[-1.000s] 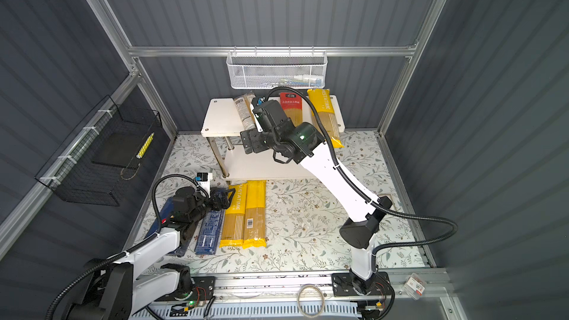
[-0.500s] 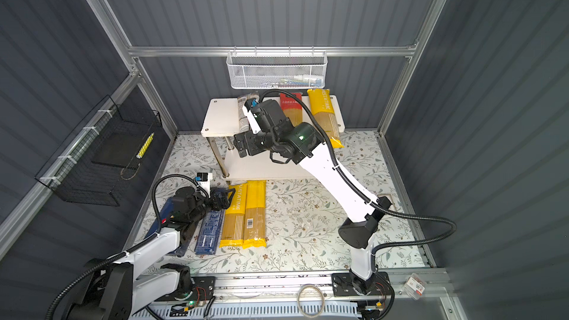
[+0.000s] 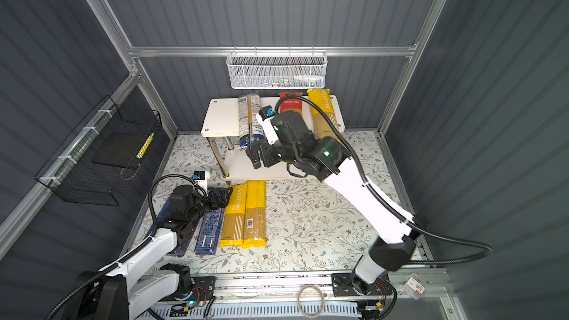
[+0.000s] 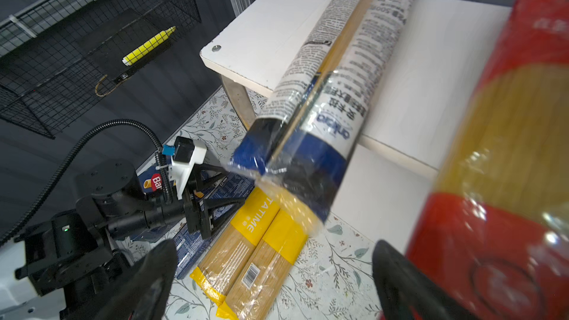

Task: Arrange pasta packages on shelves
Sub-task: Place the pasta bag on the shelf, then pick up the pasta bag from the center of the table.

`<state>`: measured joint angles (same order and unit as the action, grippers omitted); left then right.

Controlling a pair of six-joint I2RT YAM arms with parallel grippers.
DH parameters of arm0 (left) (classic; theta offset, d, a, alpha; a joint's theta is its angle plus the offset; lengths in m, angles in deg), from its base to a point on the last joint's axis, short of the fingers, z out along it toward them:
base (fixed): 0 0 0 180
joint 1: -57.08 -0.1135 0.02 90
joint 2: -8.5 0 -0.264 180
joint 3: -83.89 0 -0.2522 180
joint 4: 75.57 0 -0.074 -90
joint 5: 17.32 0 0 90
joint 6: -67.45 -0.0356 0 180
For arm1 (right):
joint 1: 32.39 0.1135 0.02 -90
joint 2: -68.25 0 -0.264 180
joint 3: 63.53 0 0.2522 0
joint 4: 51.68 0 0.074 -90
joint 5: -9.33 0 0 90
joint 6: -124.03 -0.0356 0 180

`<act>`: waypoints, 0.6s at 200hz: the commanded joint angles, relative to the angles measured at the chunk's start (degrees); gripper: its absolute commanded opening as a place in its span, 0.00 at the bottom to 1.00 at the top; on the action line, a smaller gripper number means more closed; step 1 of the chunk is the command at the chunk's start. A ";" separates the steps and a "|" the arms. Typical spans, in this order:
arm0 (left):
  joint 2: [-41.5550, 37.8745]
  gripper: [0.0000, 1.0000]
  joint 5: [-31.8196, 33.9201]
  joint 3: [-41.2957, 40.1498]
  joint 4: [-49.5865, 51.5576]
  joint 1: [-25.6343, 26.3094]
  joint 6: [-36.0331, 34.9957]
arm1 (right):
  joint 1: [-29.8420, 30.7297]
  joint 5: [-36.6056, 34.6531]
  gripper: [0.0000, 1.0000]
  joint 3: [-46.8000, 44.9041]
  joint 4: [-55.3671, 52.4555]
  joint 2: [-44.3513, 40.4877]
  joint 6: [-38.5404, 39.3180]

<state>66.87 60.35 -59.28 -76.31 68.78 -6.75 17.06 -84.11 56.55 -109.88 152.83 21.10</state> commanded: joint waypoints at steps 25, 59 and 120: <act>-4.32 1.00 4.33 6.18 15.16 3.55 5.18 | 0.12 -0.89 0.99 -21.12 12.62 -16.83 0.48; -2.41 0.99 14.01 9.87 22.90 14.12 6.58 | 0.03 -4.14 0.99 -37.41 17.88 -29.32 -0.65; 3.96 0.99 25.85 12.47 27.04 30.12 13.14 | -1.81 -16.11 0.99 -50.23 14.96 -38.08 -3.80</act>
<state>68.86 79.62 -48.20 -52.88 95.12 2.34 16.30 -93.60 9.78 -95.44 117.33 19.20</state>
